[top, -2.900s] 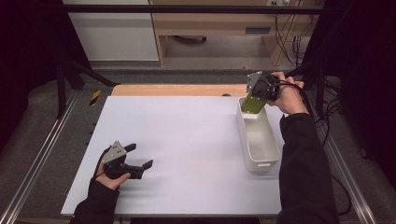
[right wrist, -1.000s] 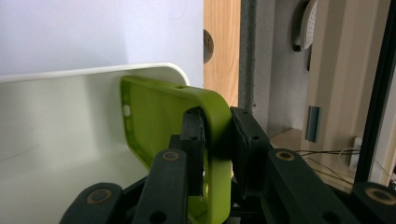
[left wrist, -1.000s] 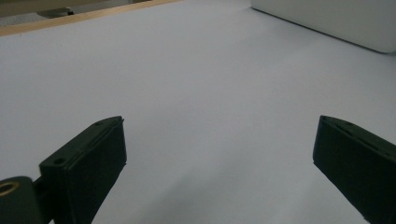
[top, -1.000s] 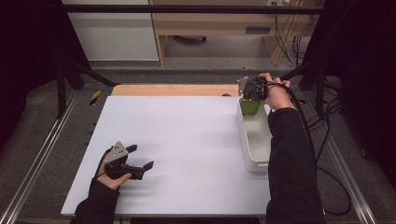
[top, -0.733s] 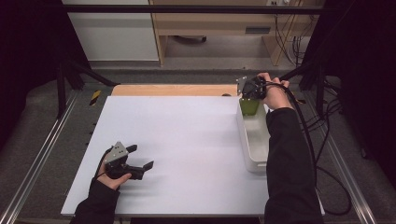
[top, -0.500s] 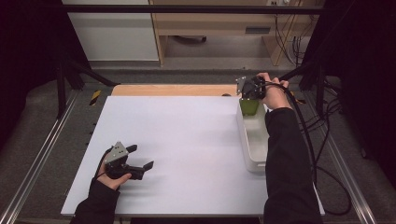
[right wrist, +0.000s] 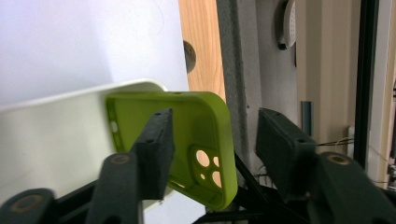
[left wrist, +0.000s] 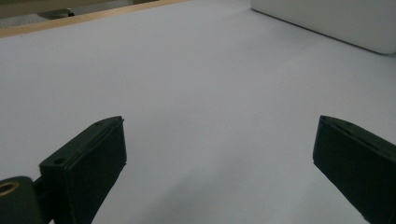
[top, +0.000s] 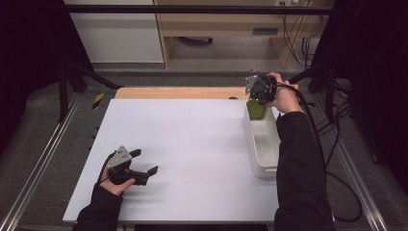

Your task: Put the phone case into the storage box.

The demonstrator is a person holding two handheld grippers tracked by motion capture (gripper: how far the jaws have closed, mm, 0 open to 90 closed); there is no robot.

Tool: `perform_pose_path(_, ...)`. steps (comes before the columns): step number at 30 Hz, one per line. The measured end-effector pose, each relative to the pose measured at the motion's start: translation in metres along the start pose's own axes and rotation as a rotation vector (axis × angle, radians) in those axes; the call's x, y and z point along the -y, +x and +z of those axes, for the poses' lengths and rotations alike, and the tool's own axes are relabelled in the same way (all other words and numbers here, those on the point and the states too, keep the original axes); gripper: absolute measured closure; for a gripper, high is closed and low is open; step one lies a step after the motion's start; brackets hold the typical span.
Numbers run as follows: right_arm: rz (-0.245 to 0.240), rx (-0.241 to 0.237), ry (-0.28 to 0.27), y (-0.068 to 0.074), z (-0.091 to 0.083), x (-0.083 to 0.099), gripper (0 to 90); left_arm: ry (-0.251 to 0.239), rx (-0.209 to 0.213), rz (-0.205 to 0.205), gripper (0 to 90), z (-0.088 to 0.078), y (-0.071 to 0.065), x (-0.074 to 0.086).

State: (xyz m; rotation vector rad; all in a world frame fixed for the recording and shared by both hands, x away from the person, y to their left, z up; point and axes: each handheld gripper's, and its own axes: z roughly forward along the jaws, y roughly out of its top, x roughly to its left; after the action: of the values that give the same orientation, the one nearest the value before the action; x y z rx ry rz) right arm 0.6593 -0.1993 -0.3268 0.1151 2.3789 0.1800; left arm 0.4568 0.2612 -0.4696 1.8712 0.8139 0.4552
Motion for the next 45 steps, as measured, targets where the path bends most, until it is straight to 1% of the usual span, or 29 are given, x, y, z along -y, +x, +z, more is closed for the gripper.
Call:
perform_pose_path(2,0.037,-0.004,-0.017,0.000,-0.005,0.000,41.4,0.002,-0.001,0.002,2.4,0.000,0.000,0.000)
perform_pose_path(4,0.060,-0.010,-0.045,0.001,-0.011,0.000,40.0,0.000,-0.001,0.001,2.5,0.000,0.000,0.000)
perform_pose_path(6,0.088,-0.019,-0.062,0.003,-0.016,-0.001,35.6,-0.001,-0.004,0.002,2.4,-0.001,0.000,0.000)
perform_pose_path(7,0.115,-0.025,-0.073,0.004,-0.020,-0.001,34.9,-0.002,-0.004,0.002,2.5,-0.001,0.000,0.000)
perform_pose_path(9,0.125,-0.031,-0.098,0.007,-0.027,-0.001,34.5,-0.005,-0.004,0.004,2.5,-0.001,-0.001,-0.001)
perform_pose_path(11,0.168,-0.029,-0.165,0.010,-0.035,0.000,32.9,-0.005,-0.005,0.008,2.5,-0.001,-0.002,-0.001)
perform_pose_path(16,0.259,-0.010,-0.247,0.018,-0.049,0.002,22.2,-0.004,-0.005,0.010,2.5,-0.001,-0.002,-0.001)
perform_pose_path(17,0.294,-0.013,-0.270,0.021,-0.052,0.003,20.5,-0.005,-0.006,0.010,2.5,-0.001,-0.002,-0.001)
perform_pose_path(19,0.348,-0.012,-0.305,0.024,-0.056,0.004,18.7,-0.006,-0.004,0.010,2.5,-0.001,-0.002,-0.001)
perform_pose_path(20,0.384,-0.013,-0.325,0.027,-0.059,0.004,18.0,-0.006,-0.004,0.012,2.5,-0.001,-0.002,-0.001)
perform_pose_path(21,0.412,-0.018,-0.337,0.029,-0.060,0.005,17.3,-0.007,-0.004,0.013,2.4,-0.001,-0.002,-0.001)
perform_pose_path(22,0.467,-0.030,-0.350,0.032,-0.061,0.005,15.9,-0.007,-0.004,0.014,2.4,-0.002,-0.002,-0.001)
perform_pose_path(23,0.502,-0.035,-0.360,0.034,-0.062,0.006,14.4,-0.008,-0.004,0.014,2.4,-0.002,-0.002,-0.001)
perform_pose_path(24,0.518,-0.033,-0.370,0.036,-0.063,0.006,13.6,-0.011,-0.003,0.013,2.4,-0.002,-0.002,-0.001)
perform_pose_path(26,0.564,-0.038,-0.387,0.043,-0.066,0.007,9.9,-0.014,-0.002,0.013,2.4,-0.002,-0.003,-0.001)
perform_pose_path(27,0.600,-0.049,-0.394,0.046,-0.068,0.007,7.2,-0.016,0.000,0.012,2.3,-0.002,-0.003,-0.002)
perform_pose_path(28,0.626,-0.055,-0.403,0.049,-0.070,0.008,6.7,-0.020,0.001,0.014,2.2,-0.003,-0.003,-0.002)
perform_pose_path(30,0.655,-0.052,-0.419,0.057,-0.075,0.010,5.6,-0.025,0.006,0.014,2.1,-0.003,-0.003,-0.002)
perform_pose_path(32,0.698,-0.060,-0.440,0.064,-0.079,0.013,3.6,-0.029,0.009,0.013,1.9,-0.004,-0.003,-0.003)
perform_pose_path(36,0.782,-0.069,-0.499,0.080,-0.088,0.022,1.1,-0.040,0.016,0.010,1.6,-0.005,-0.003,-0.003)
perform_pose_path(40,0.862,-0.074,-0.575,0.100,-0.095,0.033,0.7,-0.051,0.021,0.006,1.5,-0.007,-0.003,-0.004)
perform_pose_path(43,0.888,-0.075,-0.617,0.114,-0.098,0.038,0.7,-0.056,0.025,0.005,1.3,-0.008,-0.003,-0.005)
perform_pose_path(44,0.899,-0.085,-0.631,0.121,-0.098,0.040,0.7,-0.056,0.026,0.005,1.3,-0.008,-0.003,-0.005)
perform_pose_path(45,0.902,-0.088,-0.637,0.125,-0.099,0.041,0.7,-0.057,0.026,0.007,1.2,-0.008,-0.003,-0.005)
